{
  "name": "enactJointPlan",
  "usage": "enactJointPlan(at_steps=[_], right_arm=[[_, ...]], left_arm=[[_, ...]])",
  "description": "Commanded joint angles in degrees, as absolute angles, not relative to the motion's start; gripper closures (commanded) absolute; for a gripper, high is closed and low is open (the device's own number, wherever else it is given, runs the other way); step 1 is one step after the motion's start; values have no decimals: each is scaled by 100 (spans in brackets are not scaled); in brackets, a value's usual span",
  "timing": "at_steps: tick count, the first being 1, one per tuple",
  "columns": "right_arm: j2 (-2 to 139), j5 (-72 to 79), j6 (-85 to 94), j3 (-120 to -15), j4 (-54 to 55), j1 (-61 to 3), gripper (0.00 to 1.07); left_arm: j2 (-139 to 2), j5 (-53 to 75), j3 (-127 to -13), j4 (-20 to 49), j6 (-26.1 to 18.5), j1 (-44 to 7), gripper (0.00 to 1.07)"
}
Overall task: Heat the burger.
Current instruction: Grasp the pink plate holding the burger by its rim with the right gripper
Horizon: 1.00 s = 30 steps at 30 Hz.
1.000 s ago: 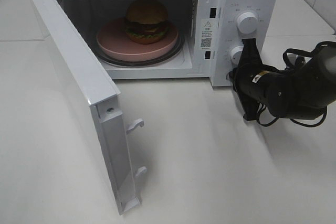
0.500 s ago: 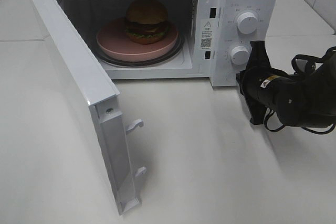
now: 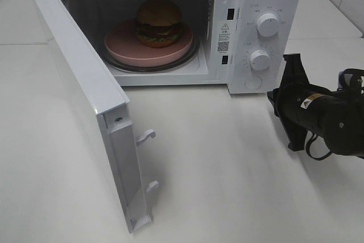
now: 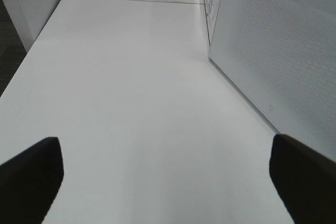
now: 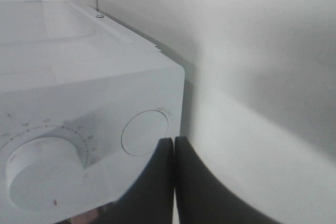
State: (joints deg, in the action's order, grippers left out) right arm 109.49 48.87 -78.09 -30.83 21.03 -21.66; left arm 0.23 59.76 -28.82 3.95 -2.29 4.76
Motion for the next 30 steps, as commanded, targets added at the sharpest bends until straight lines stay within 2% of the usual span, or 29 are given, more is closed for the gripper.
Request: enactJointPlan(at_steps=[1,9,11,15,17,18,20,22,24,25,26,30], right_arm=[[10571,4933,-7236,-2830,1896,-2131,107],[9878,4217,-6343,-2338,1673,-2131,107],[9322,3197,-5243,-2229,1679,-2131,107],[8915,2515,-4194,-2229,1868,-2131,107],[8571,1914,-2739,-2298,1971,-2126,107],[8571,1914,-2739,-2298,1971,-2126,107],[8262,802,-1243,-2515,1977,-2126,107],[8205,435,-791,-2607,1977,-2126,107],[8142,-991,814,-3077,1977,-2126,107],[8142,-991,814,-3077,1977,-2126,107],[8142,-2063,1599,-3398,1977,-2126,107],[8142,-3507,2613,-3953,1971,-2126,107]], left_arm=[[46,5936,-2865,407,-183,447,6],[46,5936,-2865,407,-183,447,6],[46,5936,-2865,407,-183,447,6],[46,5936,-2865,407,-183,447,6],[46,5936,-2865,407,-183,447,6],[46,5936,-2865,407,-183,447,6],[46,5936,-2865,407,-183,447,6],[46,5936,-2865,407,-183,447,6],[46,5936,-2865,407,-183,447,6],[46,5936,-2865,407,-183,447,6],[46,5936,-2865,407,-183,447,6],[46,5936,-2865,407,-183,447,6]])
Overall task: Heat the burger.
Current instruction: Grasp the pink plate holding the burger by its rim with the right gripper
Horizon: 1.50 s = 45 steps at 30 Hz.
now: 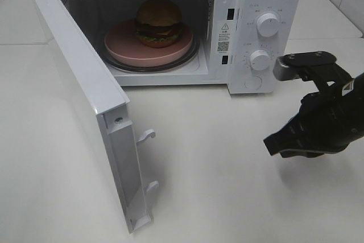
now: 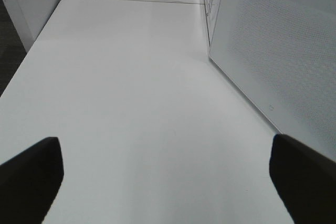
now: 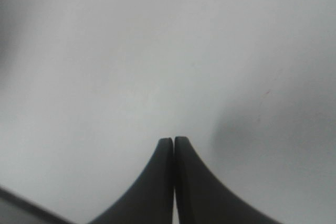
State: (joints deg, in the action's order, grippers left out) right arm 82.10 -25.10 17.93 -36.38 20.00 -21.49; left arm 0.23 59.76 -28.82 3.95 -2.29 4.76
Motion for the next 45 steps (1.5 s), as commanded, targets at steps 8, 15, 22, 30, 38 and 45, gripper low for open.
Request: enactJointPlan(at_steps=[8,15,22,30,38,45], right_arm=[[8142,-4085,3867,-4228,1954,-2137,94],[8142,-4039,4383,-4240,1931,-2137,8],[8142,-4269,5432,-4377,1845,-2137,9],[8210,-4291,6669,-4859,1140,-2550,9],[9505,-4486,7712,-6005,1106,-3254,9],[10267,-4939,7798,-7099,1043,-3610,9]], left_arm=[[46,5936,-2865,407,-183,447,6],[46,5936,-2865,407,-183,447,6],[46,5936,-2865,407,-183,447,6],[46,5936,-2865,407,-183,447,6],[46,5936,-2865,407,-183,447,6],[46,5936,-2865,407,-183,447,6]])
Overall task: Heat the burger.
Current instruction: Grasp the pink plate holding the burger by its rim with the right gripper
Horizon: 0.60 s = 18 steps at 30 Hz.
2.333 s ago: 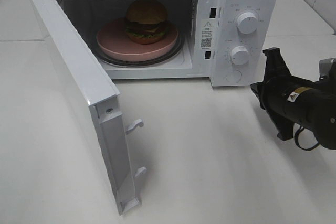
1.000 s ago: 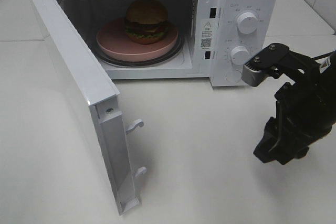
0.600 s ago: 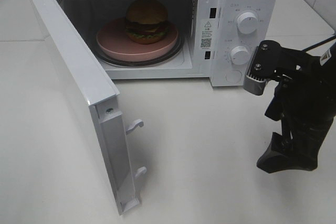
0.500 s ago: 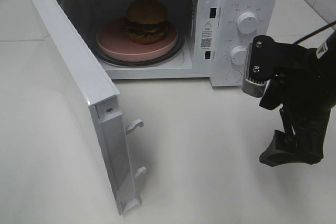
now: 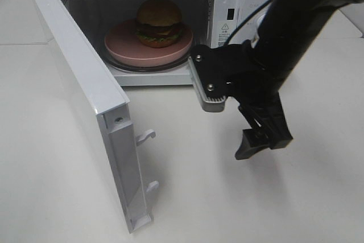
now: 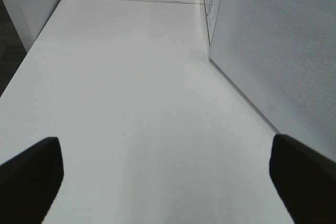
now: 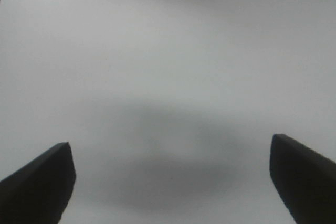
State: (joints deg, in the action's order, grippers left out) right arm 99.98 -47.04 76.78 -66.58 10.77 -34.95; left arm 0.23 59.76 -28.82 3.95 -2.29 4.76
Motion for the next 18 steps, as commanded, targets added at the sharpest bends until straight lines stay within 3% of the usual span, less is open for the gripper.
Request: enactJointPlan(at_steps=[1,18], right_arm=[[10353,-4996,7798,-7294,1043,-3610,9],[11694,-5340,7964,-9242,877,-3598,9]], left_arm=[[46,5936,-2865,407,-183,447,6],[46,5936,-2865,407,-183,447,6]])
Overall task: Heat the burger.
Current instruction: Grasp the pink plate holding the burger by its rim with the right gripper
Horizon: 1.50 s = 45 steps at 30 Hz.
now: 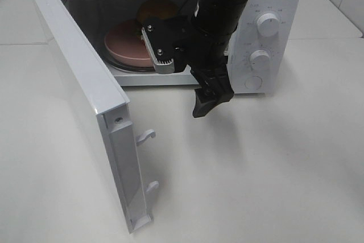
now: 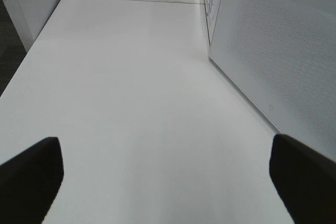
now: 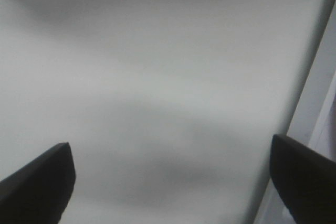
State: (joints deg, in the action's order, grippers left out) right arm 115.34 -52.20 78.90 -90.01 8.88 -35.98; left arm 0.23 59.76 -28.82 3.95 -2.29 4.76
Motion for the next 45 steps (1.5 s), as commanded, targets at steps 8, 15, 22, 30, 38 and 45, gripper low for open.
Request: enactJointPlan(at_steps=[8,15,22,30,38,45], right_arm=[[12278,-5397,7907,-10199,636,-3604,9],[12697,-5437,7701,-10789,602,-3604,9],[13075,-5414,7242,-11259,579,-3604,9],[13436,-5414,7185,-11643,607,-3604,9],[13562,-5334,7030,-11969,642,-3592,9],[13631,-5208,6784,-11969,768,-3581,9]], left_arm=[[46,5936,-2865,407,-183,447,6],[46,5936,-2865,407,-183,447,6],[46,5936,-2865,407,-183,447,6],[46,5936,-2865,407,-183,447,6],[46,5936,-2865,407,-183,447,6],[46,5936,-2865,407,-183,447,6]])
